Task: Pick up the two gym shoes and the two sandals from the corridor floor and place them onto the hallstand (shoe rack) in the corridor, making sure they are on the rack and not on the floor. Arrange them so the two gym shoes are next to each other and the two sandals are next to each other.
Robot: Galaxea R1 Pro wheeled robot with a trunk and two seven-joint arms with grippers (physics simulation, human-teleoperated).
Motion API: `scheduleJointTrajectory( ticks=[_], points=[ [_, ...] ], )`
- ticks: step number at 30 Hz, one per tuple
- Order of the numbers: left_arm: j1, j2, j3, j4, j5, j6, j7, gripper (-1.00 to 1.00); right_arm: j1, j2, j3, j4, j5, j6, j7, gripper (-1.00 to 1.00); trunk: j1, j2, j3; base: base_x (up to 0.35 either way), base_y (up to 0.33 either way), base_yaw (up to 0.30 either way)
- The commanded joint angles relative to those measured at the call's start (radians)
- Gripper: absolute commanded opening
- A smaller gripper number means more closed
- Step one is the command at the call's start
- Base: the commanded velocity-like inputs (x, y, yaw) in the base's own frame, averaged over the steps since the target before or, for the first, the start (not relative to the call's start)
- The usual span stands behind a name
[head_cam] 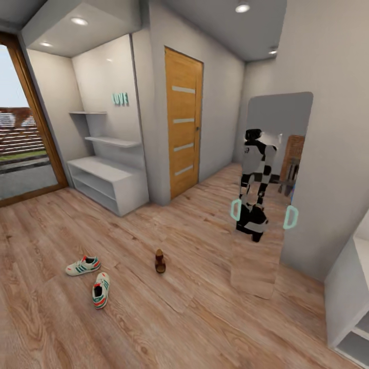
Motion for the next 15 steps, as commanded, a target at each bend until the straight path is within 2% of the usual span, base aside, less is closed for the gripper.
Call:
scheduleJointTrajectory(
  ticks=[1,8,15],
  points=[
    [-0.001,0.0,0.0,0.001,0.001,-0.003,0.0,1.0,0.0,0.0,0.0,-0.001,0.0,0.0,-0.001,1.0,0.001,0.0,-0.001,0.323,0.129,0.293],
    [-0.001,0.0,0.0,0.001,0.001,-0.003,0.0,1.0,0.0,0.0,-0.001,-0.001,0.0,0.0,-0.001,1.0,0.001,0.0,-0.001,0.326,0.135,0.293],
    [-0.001,0.0,0.0,0.001,0.001,-0.003,0.0,1.0,0.0,0.0,0.0,-0.001,0.0,0.0,-0.001,1.0,0.001,0.0,-0.001,0.335,0.037,0.294]
  ],
)
